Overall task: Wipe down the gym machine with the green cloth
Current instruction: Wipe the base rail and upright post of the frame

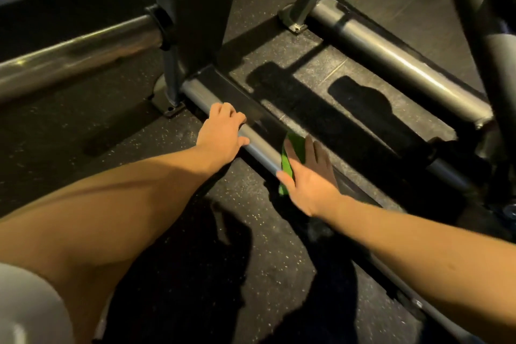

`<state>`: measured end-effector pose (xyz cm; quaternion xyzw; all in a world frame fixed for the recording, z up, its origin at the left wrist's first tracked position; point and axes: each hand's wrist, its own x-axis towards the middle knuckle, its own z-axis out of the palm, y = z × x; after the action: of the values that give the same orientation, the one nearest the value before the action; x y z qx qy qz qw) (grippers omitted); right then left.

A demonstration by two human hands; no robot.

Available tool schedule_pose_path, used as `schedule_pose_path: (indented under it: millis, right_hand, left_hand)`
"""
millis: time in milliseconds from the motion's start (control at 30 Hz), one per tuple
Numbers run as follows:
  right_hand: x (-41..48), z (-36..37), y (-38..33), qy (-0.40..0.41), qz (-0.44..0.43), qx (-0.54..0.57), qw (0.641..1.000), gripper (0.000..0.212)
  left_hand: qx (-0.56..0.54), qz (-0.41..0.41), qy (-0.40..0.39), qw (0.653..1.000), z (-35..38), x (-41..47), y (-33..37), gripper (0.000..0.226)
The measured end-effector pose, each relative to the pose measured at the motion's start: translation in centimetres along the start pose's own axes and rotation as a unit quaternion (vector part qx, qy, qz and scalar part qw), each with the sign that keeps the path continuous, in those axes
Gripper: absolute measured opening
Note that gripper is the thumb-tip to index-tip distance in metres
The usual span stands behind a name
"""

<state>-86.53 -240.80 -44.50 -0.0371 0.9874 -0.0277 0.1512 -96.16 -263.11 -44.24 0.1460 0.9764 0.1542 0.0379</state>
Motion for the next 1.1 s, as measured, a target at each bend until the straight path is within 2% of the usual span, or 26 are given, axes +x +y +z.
schedule_pose_path:
  millis: [100, 233, 433, 500, 567, 633, 733, 800, 900, 1100]
  right_hand:
    - [-3.6, 0.5, 2.5, -0.025, -0.025, -0.038, 0.999, 0.069]
    - [-1.3, 0.5, 0.2, 0.004, 0.018, -0.067, 0.998, 0.071]
    - [7.8, -0.8, -4.2, -0.015, 0.119, 0.023, 0.993, 0.083]
    - [7.2, -1.2, -4.8, -0.005, 0.101, 0.029, 0.994, 0.085]
    - [3.8, -1.2, -4.0, -0.01, 0.046, 0.022, 0.999, 0.094]
    - [0.0, -0.3, -2.1, -0.023, 0.004, -0.02, 1.0, 0.1]
    - [-3.2, 0.5, 0.1, -0.029, 0.018, -0.075, 0.997, 0.099]
    - [-2.4, 0.7, -0.6, -0.032, 0.06, -0.094, 0.993, 0.099]
    - [1.5, 0.4, -3.2, -0.013, 0.117, -0.098, 0.988, 0.11]
    - [7.8, -2.0, -6.3, 0.0, 0.076, -0.089, 0.993, 0.118]
  left_hand:
    - [-0.051, -0.009, 0.01, 0.999, 0.5, 0.1, -0.3, 0.048]
    - [-0.068, -0.01, 0.008, 0.998, 0.7, 0.4, -0.5, 0.048]
    - [-0.058, 0.0, 0.011, 0.998, 0.2, 0.9, -1.3, 0.058]
    - [-0.033, 0.015, 0.012, 0.999, -0.3, 1.2, -1.9, 0.061]
    - [-0.031, 0.023, 0.016, 0.999, -0.2, 1.4, -2.3, 0.06]
    - [-0.033, 0.028, 0.02, 0.999, -0.1, 1.3, -2.4, 0.06]
    - [-0.02, 0.045, 0.022, 0.999, 0.0, 1.4, -2.8, 0.062]
    - [-0.01, 0.055, 0.026, 0.998, 0.0, 1.7, -3.1, 0.062]
    - [-0.01, 0.058, 0.041, 0.997, 0.1, 2.1, -3.4, 0.06]
    - [-0.022, 0.045, 0.039, 0.998, 0.1, 2.0, -3.1, 0.059]
